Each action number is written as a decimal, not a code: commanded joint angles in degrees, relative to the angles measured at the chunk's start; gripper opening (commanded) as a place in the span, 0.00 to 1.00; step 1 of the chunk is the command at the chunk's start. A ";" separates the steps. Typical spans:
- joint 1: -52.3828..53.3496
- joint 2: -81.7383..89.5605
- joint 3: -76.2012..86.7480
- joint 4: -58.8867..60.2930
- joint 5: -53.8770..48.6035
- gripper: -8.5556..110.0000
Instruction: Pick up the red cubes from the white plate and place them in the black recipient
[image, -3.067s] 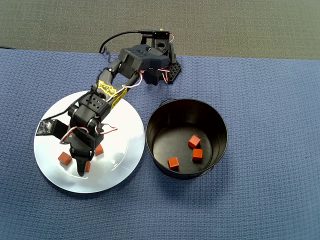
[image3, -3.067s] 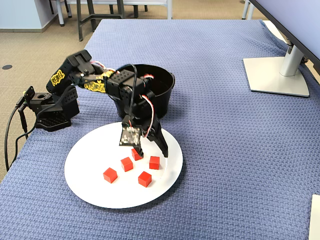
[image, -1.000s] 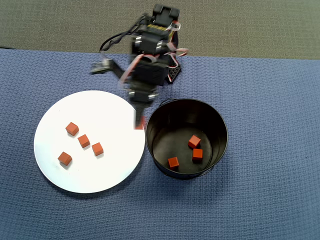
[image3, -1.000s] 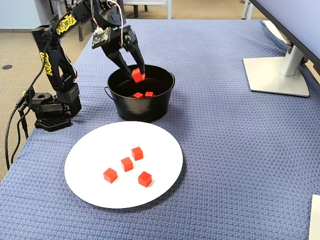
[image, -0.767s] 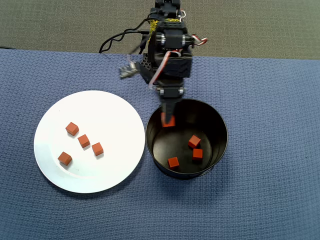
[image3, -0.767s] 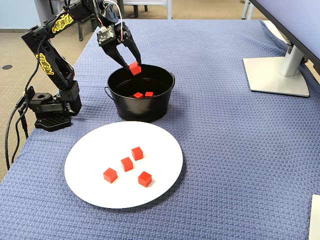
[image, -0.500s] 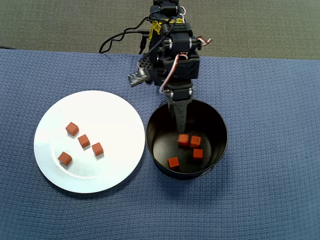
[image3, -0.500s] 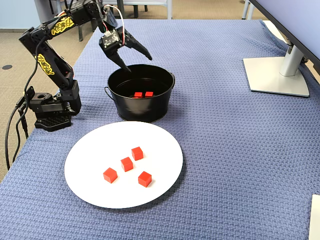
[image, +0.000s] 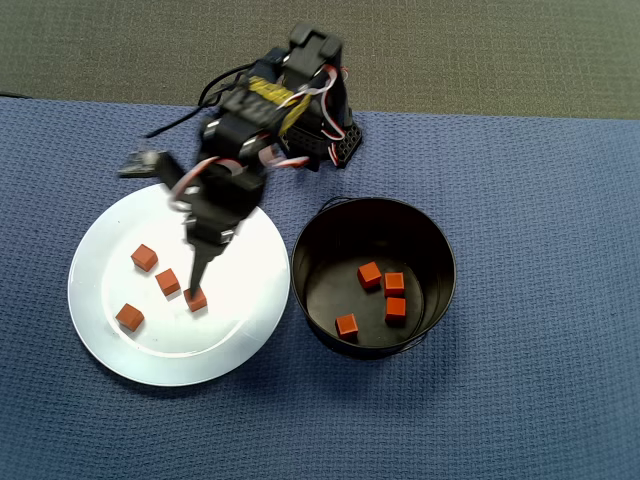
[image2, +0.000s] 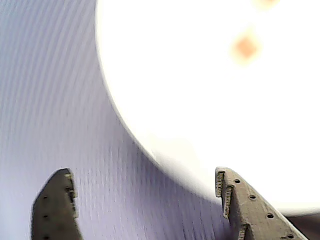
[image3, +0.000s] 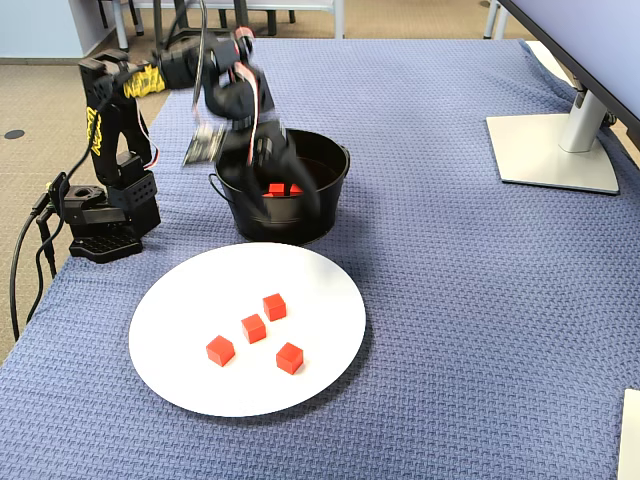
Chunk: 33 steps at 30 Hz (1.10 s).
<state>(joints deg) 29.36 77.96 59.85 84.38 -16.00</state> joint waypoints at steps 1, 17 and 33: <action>5.80 -7.56 -10.99 0.97 1.14 0.30; 14.33 -35.60 -35.95 2.11 1.76 0.28; 12.66 -48.43 -48.52 -0.88 2.72 0.25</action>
<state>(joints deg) 43.07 28.83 15.47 85.87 -14.33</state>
